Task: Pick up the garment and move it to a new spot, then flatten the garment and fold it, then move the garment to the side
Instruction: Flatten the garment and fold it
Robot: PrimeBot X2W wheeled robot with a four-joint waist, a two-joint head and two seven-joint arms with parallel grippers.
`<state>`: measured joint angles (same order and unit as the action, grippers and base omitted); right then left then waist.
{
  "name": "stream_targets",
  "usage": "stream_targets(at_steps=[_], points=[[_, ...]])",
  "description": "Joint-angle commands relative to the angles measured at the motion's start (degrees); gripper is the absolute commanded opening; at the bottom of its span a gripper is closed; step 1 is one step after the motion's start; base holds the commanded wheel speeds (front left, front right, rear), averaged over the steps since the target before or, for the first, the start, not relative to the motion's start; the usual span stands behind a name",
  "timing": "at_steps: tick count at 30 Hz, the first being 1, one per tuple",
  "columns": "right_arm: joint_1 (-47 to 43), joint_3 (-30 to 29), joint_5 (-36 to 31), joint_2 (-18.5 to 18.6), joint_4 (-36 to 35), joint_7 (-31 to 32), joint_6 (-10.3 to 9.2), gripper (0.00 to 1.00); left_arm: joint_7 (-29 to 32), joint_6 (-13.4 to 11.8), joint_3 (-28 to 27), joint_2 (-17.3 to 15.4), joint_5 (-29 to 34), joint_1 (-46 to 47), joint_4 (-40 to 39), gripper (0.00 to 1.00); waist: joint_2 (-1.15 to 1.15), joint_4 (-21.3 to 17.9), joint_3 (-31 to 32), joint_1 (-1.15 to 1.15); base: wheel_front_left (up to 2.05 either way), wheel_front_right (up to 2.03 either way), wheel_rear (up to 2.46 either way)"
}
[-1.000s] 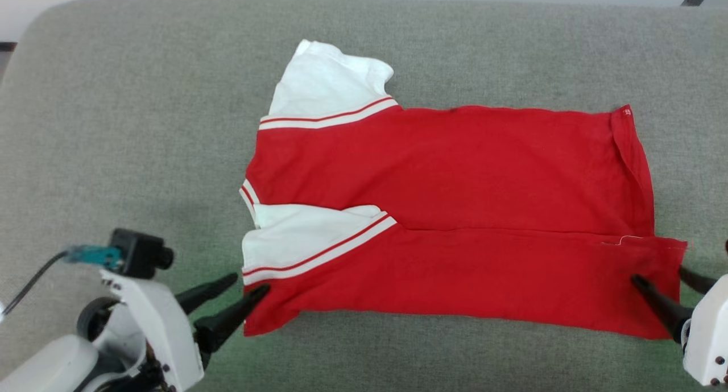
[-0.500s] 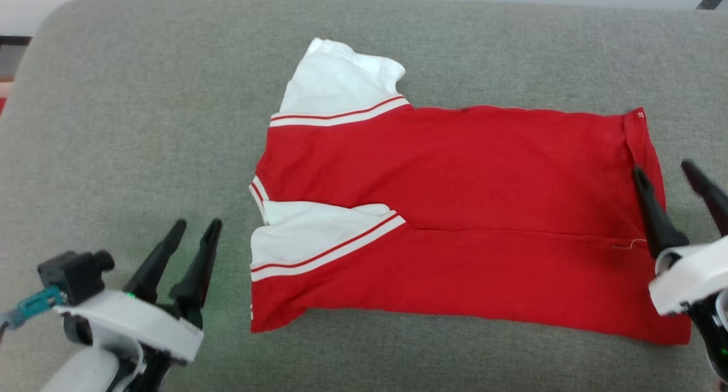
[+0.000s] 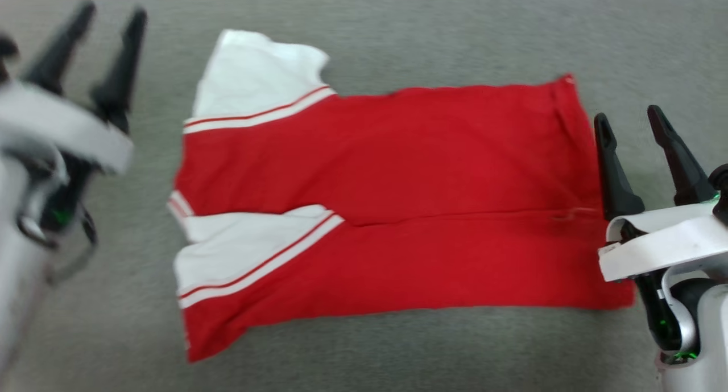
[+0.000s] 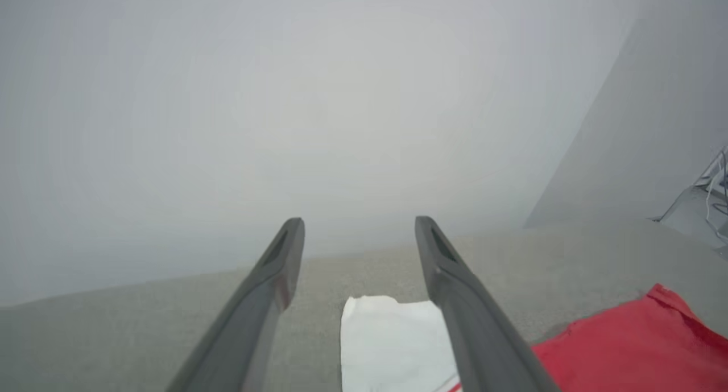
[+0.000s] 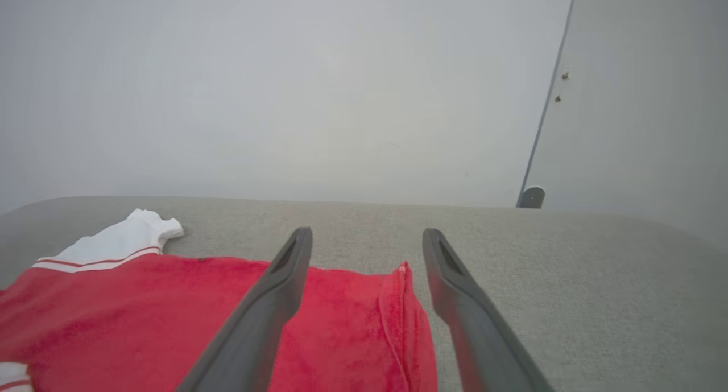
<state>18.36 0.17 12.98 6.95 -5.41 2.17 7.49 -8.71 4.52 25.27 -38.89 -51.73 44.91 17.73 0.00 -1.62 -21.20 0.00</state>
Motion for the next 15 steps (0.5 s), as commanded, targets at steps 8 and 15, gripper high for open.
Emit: stream_targets(at_steps=[8,15], points=[[0.3,1.6,1.3,-2.2,0.3,-3.0,0.00,1.00,11.3,2.8,8.1,-2.5,5.3,17.5,15.5,1.00,0.00,-11.2,-4.6,0.00,0.00,0.00,0.00],[2.2,3.4,2.2,-2.7,0.9,-3.7,0.00,1.00,32.4,3.0,17.5,-5.2,0.3,25.3,24.5,1.00,0.00,-14.8,-6.7,0.00,0.00,0.00,0.00]])
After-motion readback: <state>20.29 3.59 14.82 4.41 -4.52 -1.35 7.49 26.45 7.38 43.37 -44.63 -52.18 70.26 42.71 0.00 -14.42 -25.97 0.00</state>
